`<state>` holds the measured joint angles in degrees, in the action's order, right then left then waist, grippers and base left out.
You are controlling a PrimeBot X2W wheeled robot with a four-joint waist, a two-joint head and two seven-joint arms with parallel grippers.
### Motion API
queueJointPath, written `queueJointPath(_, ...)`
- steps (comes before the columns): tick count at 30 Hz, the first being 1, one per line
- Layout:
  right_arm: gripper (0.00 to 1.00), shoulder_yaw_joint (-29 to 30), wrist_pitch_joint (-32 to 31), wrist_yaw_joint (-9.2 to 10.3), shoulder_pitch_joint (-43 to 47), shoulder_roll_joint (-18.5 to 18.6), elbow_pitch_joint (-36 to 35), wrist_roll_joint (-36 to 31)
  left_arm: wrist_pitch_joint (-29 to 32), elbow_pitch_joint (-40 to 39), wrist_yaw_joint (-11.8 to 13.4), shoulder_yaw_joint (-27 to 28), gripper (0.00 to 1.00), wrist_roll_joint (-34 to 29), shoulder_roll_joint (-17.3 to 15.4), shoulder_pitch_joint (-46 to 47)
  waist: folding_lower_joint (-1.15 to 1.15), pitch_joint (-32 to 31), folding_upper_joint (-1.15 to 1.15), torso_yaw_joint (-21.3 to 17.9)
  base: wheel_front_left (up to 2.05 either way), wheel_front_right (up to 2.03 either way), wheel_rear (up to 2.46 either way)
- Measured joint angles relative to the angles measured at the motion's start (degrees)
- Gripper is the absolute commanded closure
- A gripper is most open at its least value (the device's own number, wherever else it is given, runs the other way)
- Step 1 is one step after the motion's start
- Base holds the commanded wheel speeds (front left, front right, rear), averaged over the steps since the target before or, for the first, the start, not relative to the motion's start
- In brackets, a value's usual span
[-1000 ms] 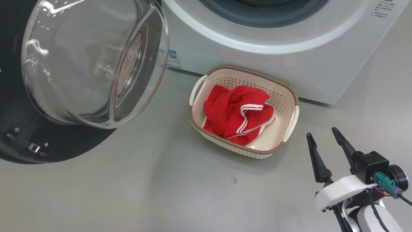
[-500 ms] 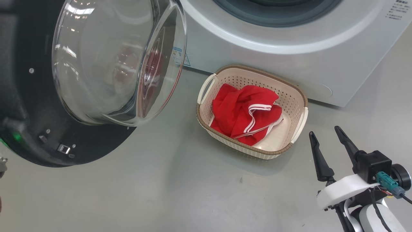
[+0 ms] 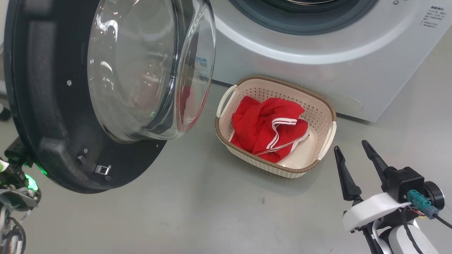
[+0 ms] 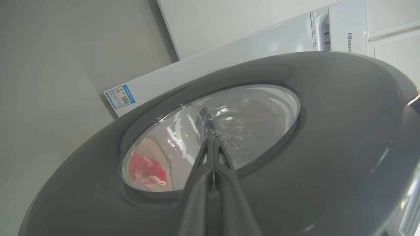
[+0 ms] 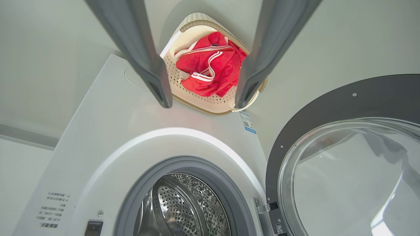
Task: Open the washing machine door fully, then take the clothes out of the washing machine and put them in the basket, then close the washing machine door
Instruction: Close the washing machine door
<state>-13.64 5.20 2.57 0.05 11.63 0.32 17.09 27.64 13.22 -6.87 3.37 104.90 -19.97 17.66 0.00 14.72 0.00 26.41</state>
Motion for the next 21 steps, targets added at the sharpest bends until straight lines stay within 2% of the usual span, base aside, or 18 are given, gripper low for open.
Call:
queueJointPath(12, 0.0, -0.75, 0.67, -0.13, 0.0, -1.02, 0.67, 0.34, 4.68, -9.84, -0.01, -1.71, 1.0, 0.44, 1.85, -5.01, 0.0, -1.12, 0.0, -2.3, 0.0, 0.0, 0.0)
queueJointPath(21, 0.0, -1.25, 1.62, -0.13, -0.01, -2.05, 1.37, 0.36, 6.99, -16.66, -0.01, -1.72, 1.0, 0.89, 3.19, -8.83, 0.0, -1.61, 0.0, -5.43, 0.0, 0.0, 0.0)
